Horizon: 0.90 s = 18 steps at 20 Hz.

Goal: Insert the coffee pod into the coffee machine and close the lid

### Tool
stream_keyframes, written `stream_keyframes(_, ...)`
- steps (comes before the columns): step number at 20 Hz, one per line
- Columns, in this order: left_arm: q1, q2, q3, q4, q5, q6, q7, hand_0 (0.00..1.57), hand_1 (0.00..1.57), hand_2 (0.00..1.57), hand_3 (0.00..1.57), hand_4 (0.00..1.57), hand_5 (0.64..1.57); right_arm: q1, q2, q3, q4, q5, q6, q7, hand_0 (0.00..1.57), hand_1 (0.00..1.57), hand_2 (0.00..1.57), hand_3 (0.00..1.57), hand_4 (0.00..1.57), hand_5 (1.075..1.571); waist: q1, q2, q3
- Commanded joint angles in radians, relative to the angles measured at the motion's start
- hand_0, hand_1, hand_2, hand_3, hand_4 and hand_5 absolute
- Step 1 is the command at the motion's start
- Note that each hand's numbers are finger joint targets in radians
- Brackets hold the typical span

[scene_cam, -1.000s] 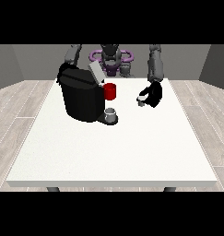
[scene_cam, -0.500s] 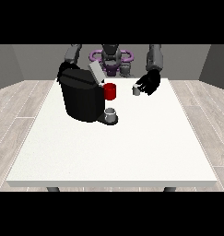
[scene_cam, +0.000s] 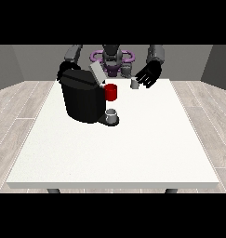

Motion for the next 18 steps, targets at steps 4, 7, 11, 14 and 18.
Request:
stream_keyframes(4, -0.099, 0.062, 0.045, -0.018, 0.012, -0.051, 0.007, 1.01, 1.01, 1.20, 1.22, 0.54, 1.571, -0.019, -0.025, -0.024, 0.007, -0.028, 0.041, -0.042, 0.00, 0.00, 0.00, 0.00, 0.52, 1.571, -0.028, 0.037, 0.0002)
stream_keyframes(7, -0.166, 0.027, 0.064, 0.010, 0.009, -0.023, 0.115, 1.25, 1.25, 1.29, 1.24, 0.51, 1.571, -0.057, -0.006, 0.024, -0.035, 0.006, 0.012, 0.030, 0.00, 0.00, 0.00, 0.00, 0.51, 1.571, -0.082, 0.043, 0.0000)
stream_keyframes(11, -0.248, 0.062, 0.081, -0.001, 0.028, -0.098, 0.134, 1.24, 1.24, 1.26, 1.20, 0.48, 1.571, -0.079, 0.000, 0.010, -0.001, 0.021, -0.016, -0.024, 0.00, 0.00, 0.00, 0.00, 0.51, 1.571, -0.064, 0.073, 0.0003)
stream_keyframes(14, -0.187, 0.024, 0.062, -0.006, 0.009, -0.054, 0.092, 1.26, 1.26, 1.32, 1.26, 0.49, 1.571, -0.019, 0.000, 0.013, -0.025, 0.012, -0.004, -0.031, 0.00, 0.00, 0.00, 0.00, 0.50, 1.571, -0.079, 0.055, 0.0002)
stream_keyframes(18, -0.267, 0.064, 0.092, 0.029, 0.014, -0.071, 0.119, 1.28, 1.28, 1.33, 1.26, 0.52, 1.571, -0.088, -0.013, 0.026, -0.082, 0.032, -0.023, 0.047, 0.00, 0.00, 0.00, 0.00, 0.52, 1.571, -0.134, 0.097, -0.0001)
